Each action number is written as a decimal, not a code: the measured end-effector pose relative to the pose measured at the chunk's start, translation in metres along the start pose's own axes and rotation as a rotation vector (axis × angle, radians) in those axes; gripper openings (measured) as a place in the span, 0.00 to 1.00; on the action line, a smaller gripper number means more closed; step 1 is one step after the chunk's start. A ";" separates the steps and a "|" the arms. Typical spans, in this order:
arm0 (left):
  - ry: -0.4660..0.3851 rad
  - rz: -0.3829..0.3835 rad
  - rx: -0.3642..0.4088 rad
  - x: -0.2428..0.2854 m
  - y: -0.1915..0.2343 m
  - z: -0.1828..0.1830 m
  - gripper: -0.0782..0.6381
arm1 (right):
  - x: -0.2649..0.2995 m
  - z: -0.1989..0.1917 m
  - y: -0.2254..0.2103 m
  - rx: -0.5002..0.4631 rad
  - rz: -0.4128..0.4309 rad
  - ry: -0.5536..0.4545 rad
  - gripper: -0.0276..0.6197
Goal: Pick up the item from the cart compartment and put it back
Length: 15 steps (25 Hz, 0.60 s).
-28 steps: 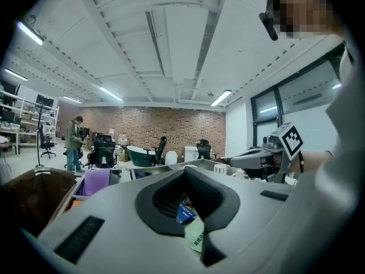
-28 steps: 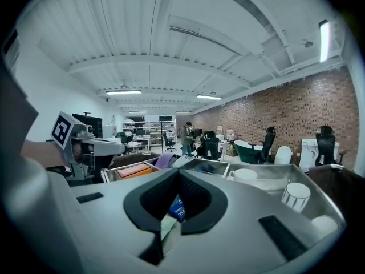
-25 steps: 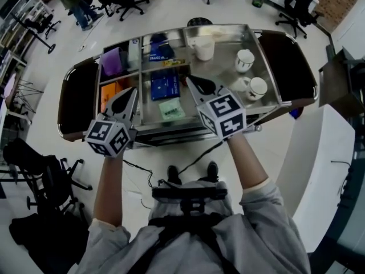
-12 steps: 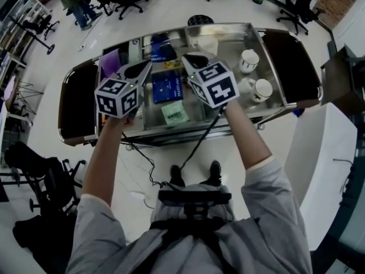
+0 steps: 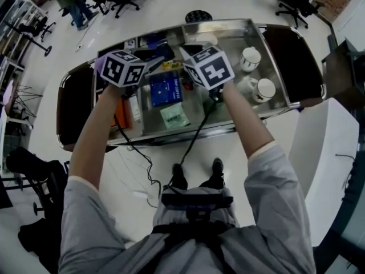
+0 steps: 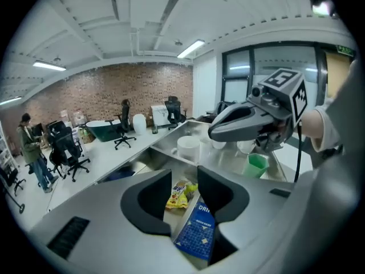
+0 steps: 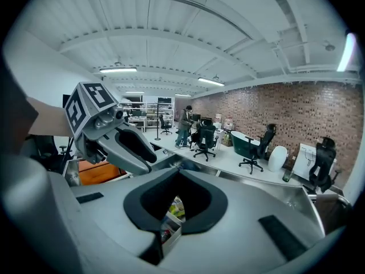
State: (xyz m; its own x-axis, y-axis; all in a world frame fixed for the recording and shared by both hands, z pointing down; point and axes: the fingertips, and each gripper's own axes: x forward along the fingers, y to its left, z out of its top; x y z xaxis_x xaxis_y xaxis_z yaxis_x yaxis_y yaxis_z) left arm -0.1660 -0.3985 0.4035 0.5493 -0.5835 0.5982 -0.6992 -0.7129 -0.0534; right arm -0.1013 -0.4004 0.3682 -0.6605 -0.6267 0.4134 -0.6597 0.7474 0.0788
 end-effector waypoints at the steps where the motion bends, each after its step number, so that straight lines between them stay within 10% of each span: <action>1: 0.034 -0.016 0.019 0.006 0.003 -0.003 0.32 | 0.003 -0.001 -0.002 0.003 0.002 0.010 0.06; 15: 0.412 -0.249 0.208 0.079 0.007 -0.035 0.43 | 0.022 -0.011 -0.013 0.003 0.004 0.063 0.06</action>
State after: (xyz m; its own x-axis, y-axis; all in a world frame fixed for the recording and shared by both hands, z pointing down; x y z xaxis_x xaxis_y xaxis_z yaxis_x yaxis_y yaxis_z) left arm -0.1434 -0.4360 0.4783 0.4323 -0.2150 0.8757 -0.4419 -0.8971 -0.0021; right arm -0.1030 -0.4218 0.3867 -0.6394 -0.6087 0.4697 -0.6584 0.7489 0.0743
